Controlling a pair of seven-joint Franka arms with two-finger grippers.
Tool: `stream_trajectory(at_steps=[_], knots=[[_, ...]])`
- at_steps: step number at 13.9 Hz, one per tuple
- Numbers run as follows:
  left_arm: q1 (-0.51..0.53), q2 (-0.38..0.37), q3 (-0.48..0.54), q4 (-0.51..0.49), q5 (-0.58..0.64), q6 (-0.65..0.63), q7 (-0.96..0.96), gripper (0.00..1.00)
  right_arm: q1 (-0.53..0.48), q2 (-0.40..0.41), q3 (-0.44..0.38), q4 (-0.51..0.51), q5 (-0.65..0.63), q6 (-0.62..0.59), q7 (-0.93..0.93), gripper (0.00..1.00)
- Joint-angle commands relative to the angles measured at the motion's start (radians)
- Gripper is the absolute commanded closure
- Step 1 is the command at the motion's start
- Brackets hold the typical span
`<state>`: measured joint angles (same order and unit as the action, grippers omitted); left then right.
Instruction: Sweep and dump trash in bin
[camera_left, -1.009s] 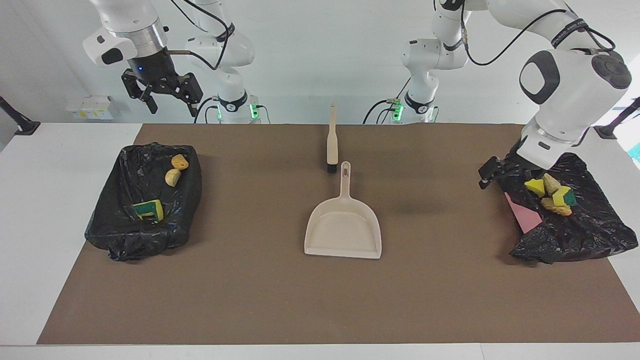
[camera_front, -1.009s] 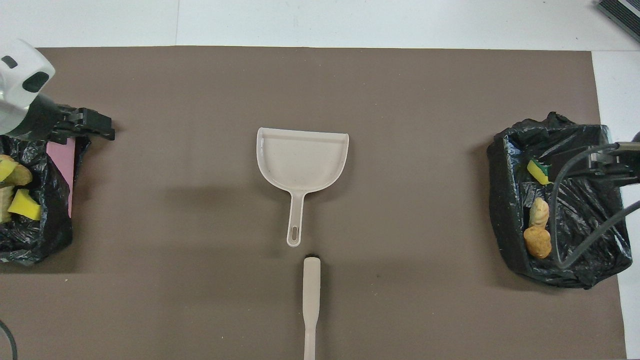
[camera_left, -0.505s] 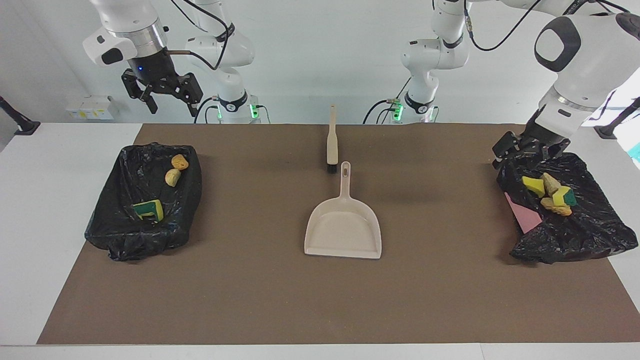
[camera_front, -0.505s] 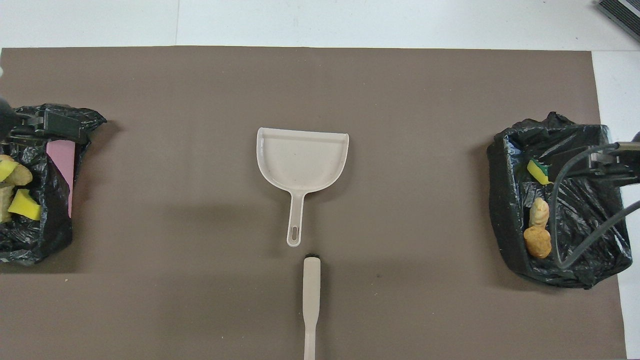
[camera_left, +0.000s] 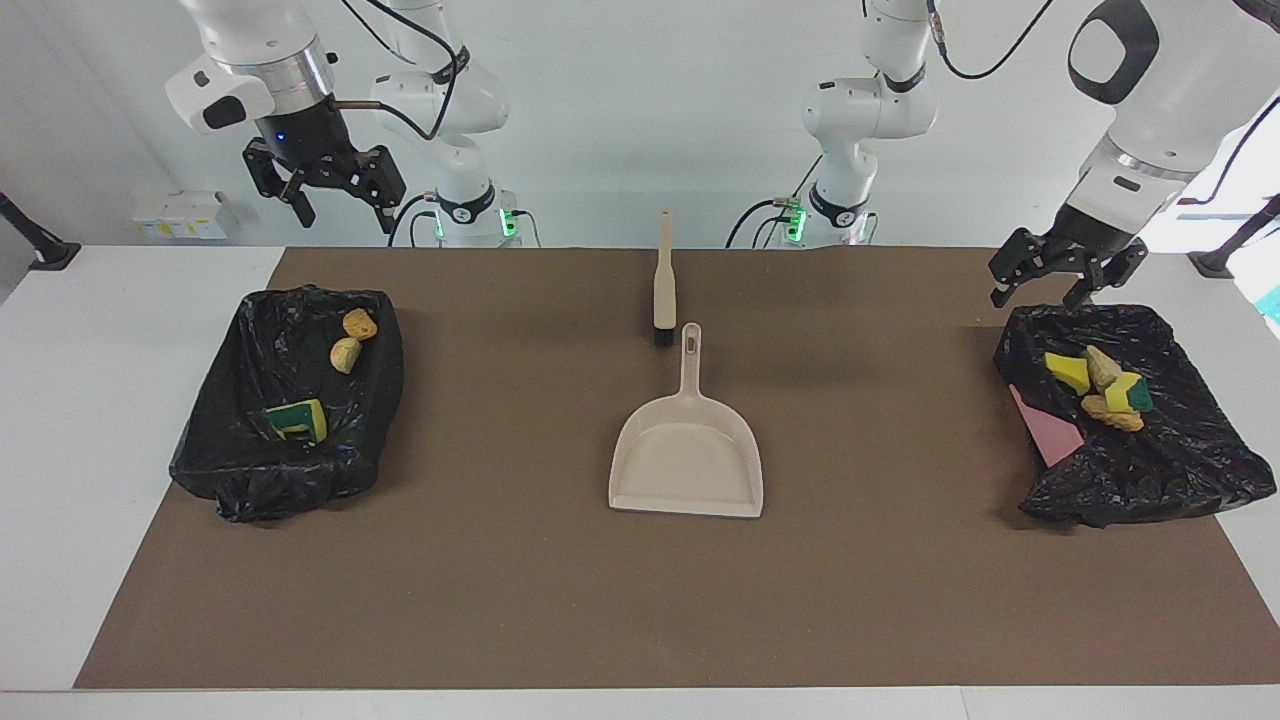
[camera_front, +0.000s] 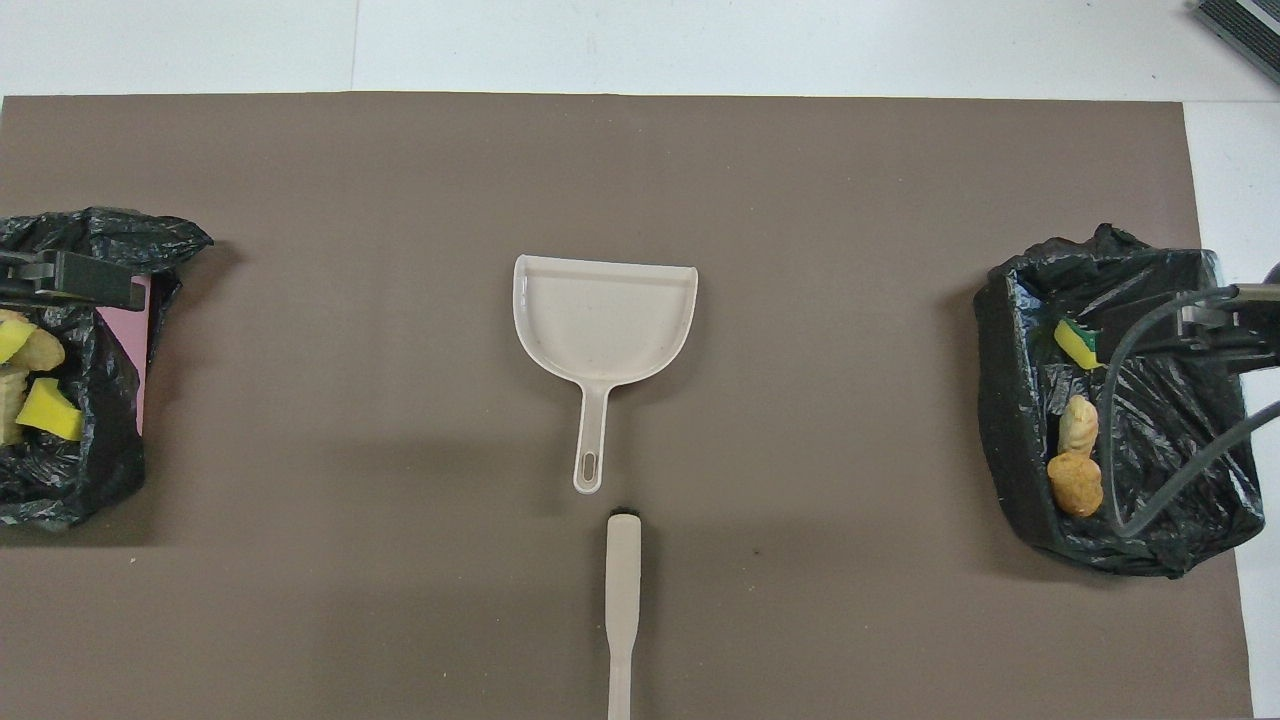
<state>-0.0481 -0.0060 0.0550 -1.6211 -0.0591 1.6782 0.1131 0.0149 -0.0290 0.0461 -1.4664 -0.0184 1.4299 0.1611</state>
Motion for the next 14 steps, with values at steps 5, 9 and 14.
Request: stream_trajectory(at_steps=[5, 9, 14], knots=[[-0.009, -0.018, -0.004, 0.044, 0.061, -0.126, 0.023, 0.00, -0.012, -0.009, 0.006, -0.005, 0.005, -0.013, -0.020, 0.00], [-0.006, -0.011, -0.004, 0.081, 0.062, -0.196, 0.026, 0.00, -0.012, -0.009, 0.006, -0.005, 0.005, -0.013, -0.020, 0.00], [-0.009, -0.011, -0.006, 0.087, 0.064, -0.190, 0.026, 0.00, -0.012, -0.009, 0.006, -0.005, 0.005, -0.013, -0.020, 0.00]])
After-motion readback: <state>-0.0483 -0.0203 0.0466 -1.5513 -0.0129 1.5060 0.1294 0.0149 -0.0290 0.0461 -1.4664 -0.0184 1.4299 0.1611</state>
